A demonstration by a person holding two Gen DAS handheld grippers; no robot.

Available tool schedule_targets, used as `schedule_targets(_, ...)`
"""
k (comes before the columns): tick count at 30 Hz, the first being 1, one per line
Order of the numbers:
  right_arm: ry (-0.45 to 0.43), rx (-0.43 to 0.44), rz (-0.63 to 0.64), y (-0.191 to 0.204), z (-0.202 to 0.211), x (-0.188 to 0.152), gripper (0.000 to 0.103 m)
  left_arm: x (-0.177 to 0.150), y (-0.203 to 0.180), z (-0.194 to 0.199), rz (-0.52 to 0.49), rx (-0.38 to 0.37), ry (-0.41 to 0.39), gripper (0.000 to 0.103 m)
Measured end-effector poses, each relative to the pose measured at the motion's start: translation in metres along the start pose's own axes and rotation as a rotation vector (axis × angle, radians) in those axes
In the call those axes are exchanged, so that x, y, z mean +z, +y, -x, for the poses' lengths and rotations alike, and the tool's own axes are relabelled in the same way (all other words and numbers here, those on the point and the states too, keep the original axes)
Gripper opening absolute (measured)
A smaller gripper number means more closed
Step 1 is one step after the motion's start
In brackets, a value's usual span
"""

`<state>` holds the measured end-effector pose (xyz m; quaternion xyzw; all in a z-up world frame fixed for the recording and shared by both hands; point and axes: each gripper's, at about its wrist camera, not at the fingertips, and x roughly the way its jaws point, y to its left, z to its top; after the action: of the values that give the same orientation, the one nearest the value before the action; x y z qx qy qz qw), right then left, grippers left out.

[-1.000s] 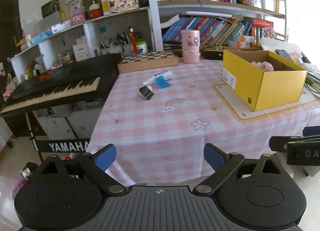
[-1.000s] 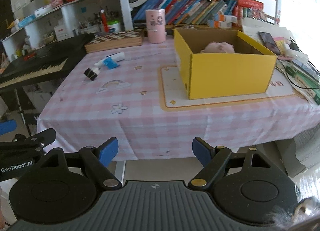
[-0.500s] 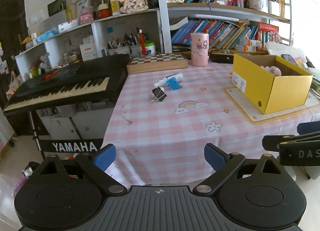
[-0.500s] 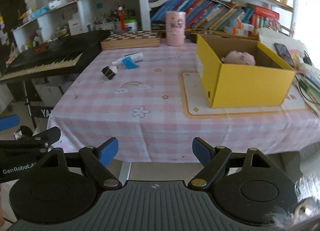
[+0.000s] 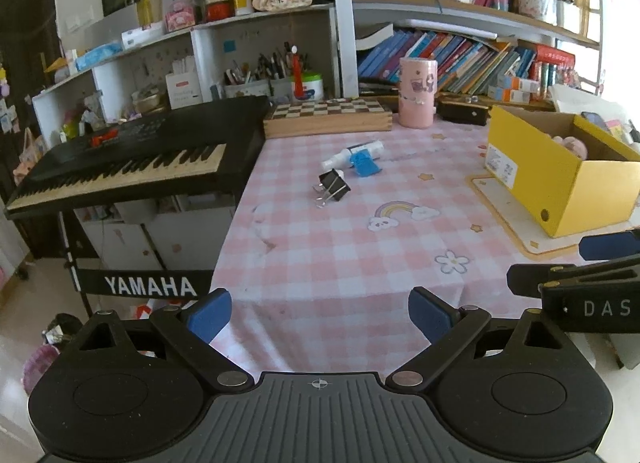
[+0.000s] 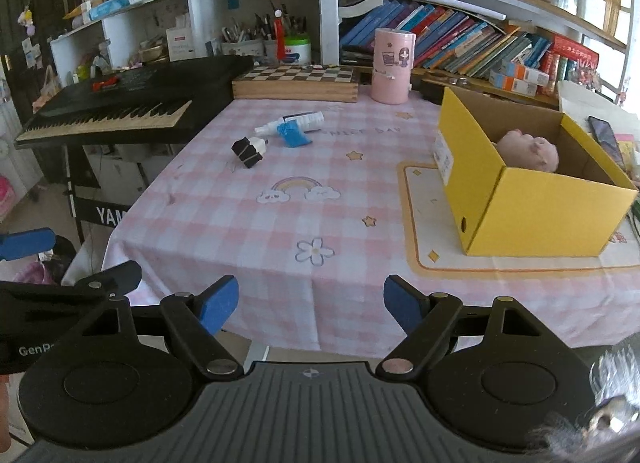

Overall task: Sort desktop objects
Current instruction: 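Move the left tool to the black binder clip while the right tool approaches the blue bag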

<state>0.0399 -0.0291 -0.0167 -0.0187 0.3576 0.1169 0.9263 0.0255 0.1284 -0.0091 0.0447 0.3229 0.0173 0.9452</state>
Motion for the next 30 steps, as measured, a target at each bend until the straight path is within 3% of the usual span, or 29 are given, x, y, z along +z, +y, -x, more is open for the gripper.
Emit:
schedule_targets(18,0.065,0.100,0.033,-0.041,-0.115,0.085,0.075,0.061,-0.016,-0.104,0.053,0.057,0.110,0.097)
schedule_targets(30,0.039,0.172,0.030,-0.051,-0.185,0.148,0.073,0.096,-0.010,-0.172,0.218,0.088,0.160,0.095)
